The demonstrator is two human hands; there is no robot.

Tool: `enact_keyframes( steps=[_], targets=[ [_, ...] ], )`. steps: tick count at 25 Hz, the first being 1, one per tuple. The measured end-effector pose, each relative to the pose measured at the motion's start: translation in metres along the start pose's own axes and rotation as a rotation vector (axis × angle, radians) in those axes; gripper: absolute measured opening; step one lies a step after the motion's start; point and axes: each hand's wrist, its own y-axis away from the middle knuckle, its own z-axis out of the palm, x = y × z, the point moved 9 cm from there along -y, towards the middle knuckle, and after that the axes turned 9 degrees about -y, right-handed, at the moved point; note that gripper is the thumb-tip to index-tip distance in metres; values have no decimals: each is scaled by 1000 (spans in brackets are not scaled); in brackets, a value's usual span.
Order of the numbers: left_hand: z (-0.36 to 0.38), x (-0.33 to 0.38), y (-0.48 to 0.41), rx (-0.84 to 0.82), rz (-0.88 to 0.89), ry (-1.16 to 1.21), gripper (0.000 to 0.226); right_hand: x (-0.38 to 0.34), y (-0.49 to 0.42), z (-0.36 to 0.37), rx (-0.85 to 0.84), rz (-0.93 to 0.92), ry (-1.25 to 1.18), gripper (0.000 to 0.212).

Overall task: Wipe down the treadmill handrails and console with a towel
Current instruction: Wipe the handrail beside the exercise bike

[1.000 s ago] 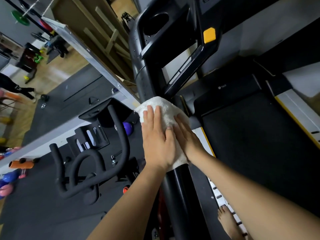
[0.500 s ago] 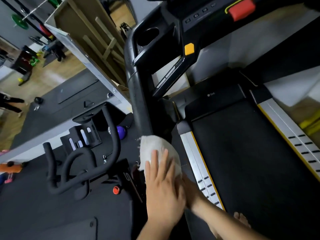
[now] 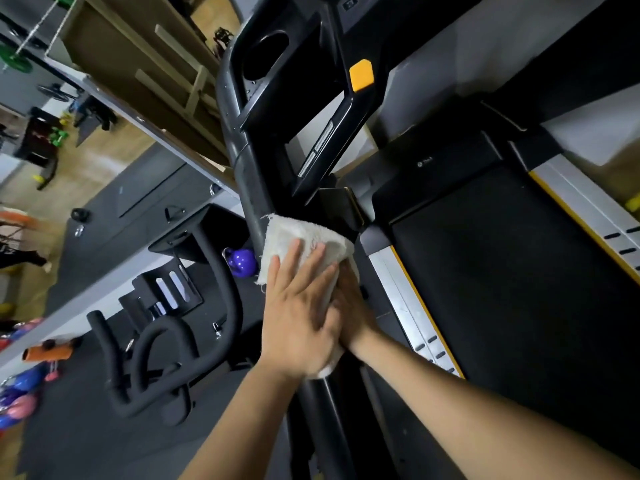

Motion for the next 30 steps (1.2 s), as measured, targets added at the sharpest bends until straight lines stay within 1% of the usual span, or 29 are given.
enact_keyframes(
  steps=[2, 4, 5, 7, 8, 9, 10, 12, 13, 14, 15, 17, 19, 21, 23, 24, 26, 27, 28, 30],
  targets=[
    [-2, -10, -25, 5, -8, -43, 55, -3, -34, -4, 59, 23, 70, 49],
    [-6, -11, -45, 30, -5, -76, 47, -5, -53, -10, 78, 37, 63, 32],
    [-8, -14, -53, 50, -13, -75, 43, -11, -61, -11, 50, 31, 59, 34],
    [-11, -20, -60, 100, -48, -34, 39, -22, -73, -11, -45, 19, 55, 62],
    [-12, -23, -61, 120, -63, -4, 39, -25, -79, -11, -65, -9, 64, 70],
    [-12, -26, -61, 134, -73, 23, 40, -27, -82, -11, -69, -40, 87, 72],
    [-11, -28, -61, 137, -82, 47, 42, -28, -83, -11, -51, -78, 100, 67],
    [-10, -31, -61, 131, -98, 91, 45, -27, -81, -13, 4, -48, -3, 41],
    [-11, -32, -60, 130, -100, 112, 47, -26, -80, -16, 42, -51, -26, 32],
    [-12, -32, -60, 134, -103, 128, 50, -26, -77, -18, 73, -56, -37, 30],
    [-13, -32, -60, 142, -112, 133, 54, -26, -71, -18, 95, -48, 1, 33],
    [-14, -35, -56, 170, -158, 131, 57, -19, -56, -16, 88, -41, 46, 46],
    [-13, -39, -48, 185, -227, 153, 52, -8, -27, -18, 84, 59, 9, 56],
    [-9, -39, -35, 192, -274, 192, 49, -3, 5, -19, 71, 95, 71, 59],
    [-5, -28, -10, 200, -292, 221, 55, -14, 37, -16, -22, 46, 131, 71],
    [-3, -20, 9, 202, -304, 247, 58, -24, 54, -13, -63, 2, 201, 73],
    [2, -4, 60, 226, -346, 365, 61, -39, 86, -12, -59, 0, 210, 50],
    [5, 2, 87, 250, -388, 449, 59, -47, 99, -12, -68, -32, 235, 46],
    [10, 4, 108, 262, -447, 527, 57, -63, 114, -8, -101, -59, 248, 49],
    [24, -3, 123, 232, -582, 664, 56, -84, 123, 4, -188, -107, 353, 59]
  ],
)
